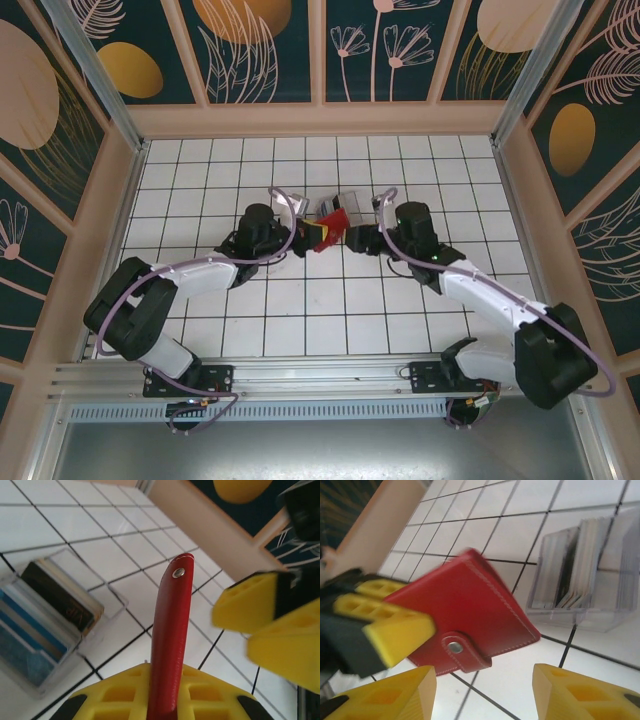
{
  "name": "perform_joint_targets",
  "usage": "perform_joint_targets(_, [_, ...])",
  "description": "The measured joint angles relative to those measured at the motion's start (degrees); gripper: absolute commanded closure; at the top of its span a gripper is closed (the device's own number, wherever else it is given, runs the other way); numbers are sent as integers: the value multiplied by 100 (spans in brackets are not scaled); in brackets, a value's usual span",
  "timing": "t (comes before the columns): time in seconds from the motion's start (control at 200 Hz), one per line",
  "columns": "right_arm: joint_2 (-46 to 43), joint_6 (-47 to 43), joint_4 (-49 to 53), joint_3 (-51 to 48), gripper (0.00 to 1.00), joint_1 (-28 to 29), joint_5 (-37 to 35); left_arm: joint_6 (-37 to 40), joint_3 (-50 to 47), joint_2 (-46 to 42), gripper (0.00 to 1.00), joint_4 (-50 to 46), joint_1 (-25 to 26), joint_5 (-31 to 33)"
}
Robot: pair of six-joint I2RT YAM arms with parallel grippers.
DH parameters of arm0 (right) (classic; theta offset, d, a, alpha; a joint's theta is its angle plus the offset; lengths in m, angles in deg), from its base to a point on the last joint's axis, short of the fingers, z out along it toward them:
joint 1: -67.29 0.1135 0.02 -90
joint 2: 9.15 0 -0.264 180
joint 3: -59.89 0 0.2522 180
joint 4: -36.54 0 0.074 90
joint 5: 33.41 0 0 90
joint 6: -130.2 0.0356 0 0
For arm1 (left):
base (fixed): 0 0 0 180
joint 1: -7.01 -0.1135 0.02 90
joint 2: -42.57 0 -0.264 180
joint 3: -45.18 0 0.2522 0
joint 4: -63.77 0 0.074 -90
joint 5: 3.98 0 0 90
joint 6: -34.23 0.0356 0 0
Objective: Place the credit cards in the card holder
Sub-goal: Pass the card holder, then open the button on the card holder.
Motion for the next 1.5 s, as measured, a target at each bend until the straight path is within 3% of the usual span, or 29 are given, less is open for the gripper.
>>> perform_joint_targets(0.125, [678,1624,136,444,53,-90,188,-341,2,0,100,247,0,293])
perform_joint_targets(0.255, [914,3613,-610,114,50,-116,481,-671,2,9,100,498,0,566])
perform_joint_targets(0.415, [1147,4699,-741,337,49,-131,717,-1010,2,201,100,660,0,798])
perform_joint_targets(0.671, [1589,5316,-730,1073,51,-133,986,-1263,33,396,100,581,0,1132])
perform_joint_targets(0.941, [2393,5386,-155,1700,55,-39,1080,-1539,39,520,100,654,-39,1191])
perform_joint_targets(1.371, [2409,5152,177,1725,100,-35,898,-2052,-284,546,100,949,-26,1351])
perform_joint_targets(1.501, [2319,4959,374,1657,100,-35,872,-2564,-538,544,100,1193,9,1423])
